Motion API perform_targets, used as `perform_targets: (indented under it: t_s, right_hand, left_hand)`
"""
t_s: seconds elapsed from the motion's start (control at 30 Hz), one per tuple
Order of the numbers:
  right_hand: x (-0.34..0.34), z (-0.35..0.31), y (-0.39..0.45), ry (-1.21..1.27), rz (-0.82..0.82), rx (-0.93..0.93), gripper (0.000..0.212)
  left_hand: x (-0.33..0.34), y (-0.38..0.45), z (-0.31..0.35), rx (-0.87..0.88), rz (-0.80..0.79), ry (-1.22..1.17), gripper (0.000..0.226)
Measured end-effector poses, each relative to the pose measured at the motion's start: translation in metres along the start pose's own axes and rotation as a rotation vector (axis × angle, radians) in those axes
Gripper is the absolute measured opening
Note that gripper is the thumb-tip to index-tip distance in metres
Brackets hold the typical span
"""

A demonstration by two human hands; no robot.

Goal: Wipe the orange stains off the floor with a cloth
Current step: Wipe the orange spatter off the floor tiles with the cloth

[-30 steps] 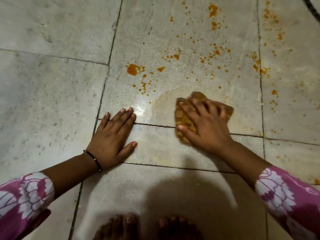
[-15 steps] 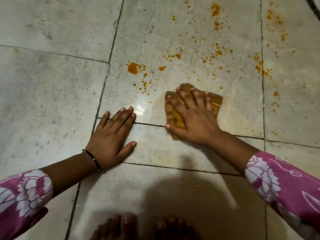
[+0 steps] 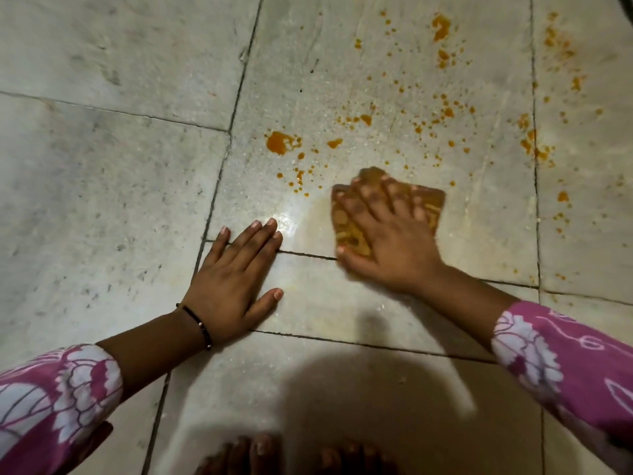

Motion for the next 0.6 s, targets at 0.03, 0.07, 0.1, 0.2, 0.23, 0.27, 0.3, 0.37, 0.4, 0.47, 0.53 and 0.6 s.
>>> perform_targets:
  t_s: [0.03, 0.07, 0.1, 0.2, 0.23, 0.27, 0.3, 0.37, 0.4, 0.47, 0.53, 0.6]
  right_hand:
    - [-0.002, 0.022, -0.009, 0.005, 0.011, 0.087, 0.081]
    - [-0.005, 0.038, -0.022, 0.004, 0.028, 0.157, 0.080]
    - [-0.008, 0.046, -0.035, 0.000, 0.042, 0.205, 0.080]
    - [-0.003, 0.025, -0.065, -0.034, 0.019, 0.194, 0.084]
    - [0.002, 0.004, -0.069, -0.046, 0.007, 0.134, 0.086]
    - [0.006, -0.021, -0.071, -0.049, 0.000, 0.054, 0.086]
    - [0.011, -0.046, -0.066, -0.037, -0.012, -0.040, 0.085]
    - [0.014, -0.080, -0.042, -0.040, -0.032, -0.222, 0.084]
    - [0.011, -0.082, -0.026, -0.056, -0.027, -0.275, 0.084]
    - [0.004, -0.057, 0.001, -0.069, -0.011, -0.240, 0.084]
    - [0.001, -0.005, 0.003, -0.017, -0.027, -0.036, 0.084]
    - [-0.003, 0.036, -0.020, 0.006, 0.011, 0.162, 0.083]
  left_hand:
    - [0.000, 0.000, 0.000, -0.002, 0.006, 0.002, 0.071]
    - [0.000, 0.000, 0.000, -0.004, 0.007, 0.007, 0.071]
    - [0.001, -0.001, 0.000, -0.007, 0.010, 0.010, 0.071]
    - [0.000, -0.001, 0.000, -0.006, 0.026, 0.002, 0.071]
    - [0.000, -0.001, 0.000, -0.005, 0.029, 0.001, 0.071]
    - [0.000, -0.001, 0.000, -0.004, 0.032, -0.001, 0.071]
    - [-0.001, -0.001, -0.001, -0.006, 0.033, -0.002, 0.071]
    - [0.000, 0.000, 0.000, -0.009, 0.026, 0.000, 0.071]
    - [-0.001, 0.001, -0.001, -0.012, 0.026, 0.003, 0.071]
    - [-0.001, 0.001, 0.000, -0.013, 0.028, 0.010, 0.071]
    - [0.000, 0.000, 0.000, -0.011, 0.018, -0.005, 0.071]
    - [-0.001, 0.000, 0.000, -0.013, 0.026, -0.013, 0.071]
Point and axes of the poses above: each hand's wrist, its own y-axis towards the middle knuckle, its own x-axis out of the palm, z = x × y, the point moved 10 cm from there along y, towards the middle knuckle, and after that the axes turned 11 degrees about -x, right-handed, at the moved point
